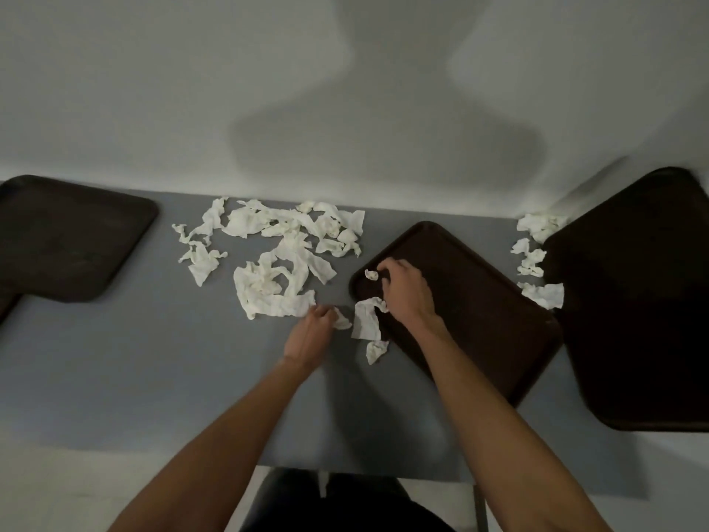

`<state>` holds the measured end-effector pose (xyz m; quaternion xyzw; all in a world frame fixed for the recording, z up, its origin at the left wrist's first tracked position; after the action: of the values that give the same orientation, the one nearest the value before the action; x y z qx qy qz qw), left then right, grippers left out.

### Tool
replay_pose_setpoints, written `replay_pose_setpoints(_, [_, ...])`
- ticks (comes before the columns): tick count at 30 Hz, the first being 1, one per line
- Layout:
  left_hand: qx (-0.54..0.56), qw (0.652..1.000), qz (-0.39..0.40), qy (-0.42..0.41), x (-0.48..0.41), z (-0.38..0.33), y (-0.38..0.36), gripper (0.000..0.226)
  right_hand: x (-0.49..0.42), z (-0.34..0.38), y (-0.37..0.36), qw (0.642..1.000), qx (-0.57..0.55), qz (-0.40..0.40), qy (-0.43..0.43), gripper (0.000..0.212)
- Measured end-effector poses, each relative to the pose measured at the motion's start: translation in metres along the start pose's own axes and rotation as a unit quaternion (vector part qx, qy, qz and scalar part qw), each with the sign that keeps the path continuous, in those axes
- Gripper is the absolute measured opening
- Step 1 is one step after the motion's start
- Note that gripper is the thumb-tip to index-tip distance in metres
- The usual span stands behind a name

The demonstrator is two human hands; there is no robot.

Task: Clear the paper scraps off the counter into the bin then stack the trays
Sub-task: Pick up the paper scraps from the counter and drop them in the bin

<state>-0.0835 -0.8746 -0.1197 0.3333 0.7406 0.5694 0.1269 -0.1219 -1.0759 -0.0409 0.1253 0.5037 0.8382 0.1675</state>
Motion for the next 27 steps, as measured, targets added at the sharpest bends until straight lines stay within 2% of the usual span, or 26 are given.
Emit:
replay_pose_setpoints(5, [-0.011, 1.0, -0.008, 0.02, 0.003, -0.003, 0.011, 0.042, -0.035, -0.004, -0.041, 0.994, 0.064, 0.072, 0.043, 0.032])
replay_pose_setpoints(9, [-0.038, 0.999, -0.032, 0.011, 0.004, -0.006, 0.017, 0.061, -0.038, -0.013, -0.052, 0.993, 0.088, 0.061, 0.055, 0.031])
replay_pose_setpoints(12, [-0.025, 1.0, -0.001, 0.019, 0.009, -0.006, 0.014, 0.051, -0.041, -0.012, -0.055, 0.993, 0.087, 0.066, 0.042, 0.038])
replay_pose_setpoints(14, [0.046, 0.997, 0.001, 0.056, 0.017, -0.002, 0.014, 0.046, -0.041, -0.013, -0.053, 0.996, 0.06, 0.066, 0.012, 0.037])
replay_pose_setpoints(17, [0.148, 0.985, -0.039, 0.083, 0.03, 0.003, 0.023, 0.044, -0.027, -0.013, -0.042, 0.999, -0.01, 0.03, -0.02, 0.025])
replay_pose_setpoints(19, [0.196, 0.975, -0.062, 0.081, 0.041, 0.0, 0.034, 0.03, -0.007, -0.013, -0.031, 0.997, -0.066, -0.003, -0.031, 0.022])
replay_pose_setpoints(21, [0.226, 0.967, -0.075, 0.093, 0.055, -0.002, 0.048, 0.014, 0.02, -0.009, -0.022, 0.992, -0.115, -0.028, -0.036, 0.027])
replay_pose_setpoints(23, [0.243, 0.962, -0.062, 0.112, 0.068, 0.004, 0.047, 0.023, 0.054, -0.006, -0.017, 0.986, -0.15, -0.044, -0.05, 0.026])
replay_pose_setpoints(25, [0.26, 0.958, -0.025, 0.115, 0.084, 0.006, 0.043, 0.022, 0.096, -0.002, -0.015, 0.981, -0.173, -0.062, -0.069, 0.022])
replay_pose_setpoints(27, [0.28, 0.957, -0.006, 0.08, 0.1, 0.003, 0.04, 0.024, 0.143, 0.0, -0.013, 0.972, -0.195, -0.097, -0.084, 0.018])
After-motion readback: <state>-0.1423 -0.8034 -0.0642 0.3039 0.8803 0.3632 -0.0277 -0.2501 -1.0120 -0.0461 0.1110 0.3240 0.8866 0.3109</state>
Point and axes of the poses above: each hand's wrist, its own x-axis away from the middle knuckle, its own y-axis out of the back of the hand, z = x × y, the point moved 6 cm from there along -x, towards the middle knuckle, and after that the axes turned 2 degrees about y, right-handed, at the moved point
